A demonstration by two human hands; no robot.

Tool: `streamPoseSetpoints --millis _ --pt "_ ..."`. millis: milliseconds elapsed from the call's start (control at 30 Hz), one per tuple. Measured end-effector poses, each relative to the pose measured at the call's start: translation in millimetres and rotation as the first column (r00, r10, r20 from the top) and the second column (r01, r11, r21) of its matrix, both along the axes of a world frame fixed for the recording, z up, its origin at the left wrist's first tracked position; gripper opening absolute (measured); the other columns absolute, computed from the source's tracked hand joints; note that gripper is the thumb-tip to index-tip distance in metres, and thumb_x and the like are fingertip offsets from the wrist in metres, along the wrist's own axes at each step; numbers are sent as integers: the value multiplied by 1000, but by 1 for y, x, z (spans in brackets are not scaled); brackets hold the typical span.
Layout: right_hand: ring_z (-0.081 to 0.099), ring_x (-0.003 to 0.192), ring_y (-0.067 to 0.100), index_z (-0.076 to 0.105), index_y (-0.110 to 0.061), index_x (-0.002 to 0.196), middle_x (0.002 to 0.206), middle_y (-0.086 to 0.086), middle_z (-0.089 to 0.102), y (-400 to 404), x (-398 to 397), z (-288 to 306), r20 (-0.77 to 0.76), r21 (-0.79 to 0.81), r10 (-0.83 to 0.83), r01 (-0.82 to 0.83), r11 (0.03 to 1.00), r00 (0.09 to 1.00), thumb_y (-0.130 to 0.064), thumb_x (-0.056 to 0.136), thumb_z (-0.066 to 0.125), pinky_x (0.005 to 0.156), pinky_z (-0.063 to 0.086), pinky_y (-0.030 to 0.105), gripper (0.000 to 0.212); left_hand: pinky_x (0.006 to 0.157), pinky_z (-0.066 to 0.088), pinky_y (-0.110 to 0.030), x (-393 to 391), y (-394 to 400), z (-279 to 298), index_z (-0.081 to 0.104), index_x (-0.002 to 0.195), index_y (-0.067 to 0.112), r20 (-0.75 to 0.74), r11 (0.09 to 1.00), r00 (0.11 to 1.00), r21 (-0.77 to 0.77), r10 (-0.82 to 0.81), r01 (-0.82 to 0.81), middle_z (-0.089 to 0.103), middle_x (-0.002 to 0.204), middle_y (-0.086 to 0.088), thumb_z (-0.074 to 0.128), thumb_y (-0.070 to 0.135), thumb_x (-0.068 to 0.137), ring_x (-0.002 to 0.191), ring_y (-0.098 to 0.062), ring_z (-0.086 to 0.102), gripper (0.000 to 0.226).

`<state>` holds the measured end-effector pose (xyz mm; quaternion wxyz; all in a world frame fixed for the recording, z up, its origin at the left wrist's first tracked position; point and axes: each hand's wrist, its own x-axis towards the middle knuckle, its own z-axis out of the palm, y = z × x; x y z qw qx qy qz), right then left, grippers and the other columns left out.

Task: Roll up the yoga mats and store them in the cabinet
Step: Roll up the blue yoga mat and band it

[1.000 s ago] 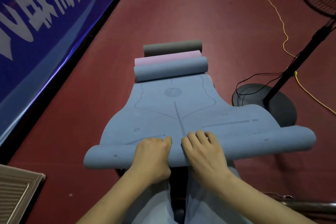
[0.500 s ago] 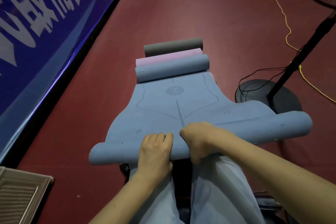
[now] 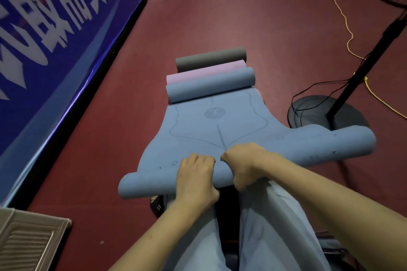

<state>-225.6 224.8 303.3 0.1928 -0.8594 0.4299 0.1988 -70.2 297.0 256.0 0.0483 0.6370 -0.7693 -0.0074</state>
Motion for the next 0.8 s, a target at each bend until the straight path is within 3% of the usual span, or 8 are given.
streamPoseSetpoints --millis 100,167,267,333,400,567,700,800 --pt "67 79 22 63 -26 97 88 -5 66 -11 7 1 -47 158 -61 67 985 997 -26 52 81 72 60 36 49 60 44 -36 6 1 -11 63 93 17 14 998 1000 -61 -26 27 58 76 2 75 16 40 69 -26 56 55" --pt "67 85 24 63 -25 100 94 -2 67 -9 10 0 -64 83 -40 45 995 997 -26 55 81 75 58 35 48 57 43 -33 7 -2 -10 61 86 18 40 998 999 -60 -33 36 59 70 2 76 14 39 63 -26 58 49" --pt "59 98 26 57 -19 101 106 3 57 16 7 -14 61 -278 -16 33 960 998 -20 64 75 68 44 33 41 63 33 -31 4 -12 8 47 83 21 96 999 995 37 -30 27 64 79 1 71 15 58 74 -27 65 36" --pt "56 80 26 57 -17 89 97 5 53 32 5 -33 118 -555 94 -12 832 989 -14 43 80 58 35 34 52 67 36 -31 1 -19 18 43 91 23 164 992 985 118 -52 33 67 93 0 66 20 72 89 -27 66 30" --pt "55 66 25 57 -17 78 84 5 54 38 4 -39 119 -618 89 4 786 989 -10 26 81 52 33 32 57 67 38 -31 -2 -25 21 44 93 23 173 985 981 165 -86 57 67 96 -1 64 21 74 92 -28 67 28" --pt "59 102 27 56 -17 106 110 5 57 13 4 -12 67 -340 47 -22 940 997 -21 73 72 71 40 35 37 67 36 -32 1 -25 14 49 99 24 55 989 998 146 -25 16 67 99 2 69 31 72 93 -27 65 35" --pt "62 85 24 62 -24 102 103 1 64 -10 10 4 -29 -113 8 -11 994 1000 -28 68 76 72 49 31 37 67 41 -35 7 -22 9 57 100 23 -18 999 1000 48 22 -21 68 92 0 78 38 61 86 -28 65 47" --pt "65 79 24 65 -24 99 96 1 67 -24 18 3 -79 2 -31 31 1000 996 -30 56 86 75 59 35 49 62 47 -34 16 -20 -3 59 102 19 57 999 998 5 -32 31 64 80 2 91 36 40 68 -26 61 71"
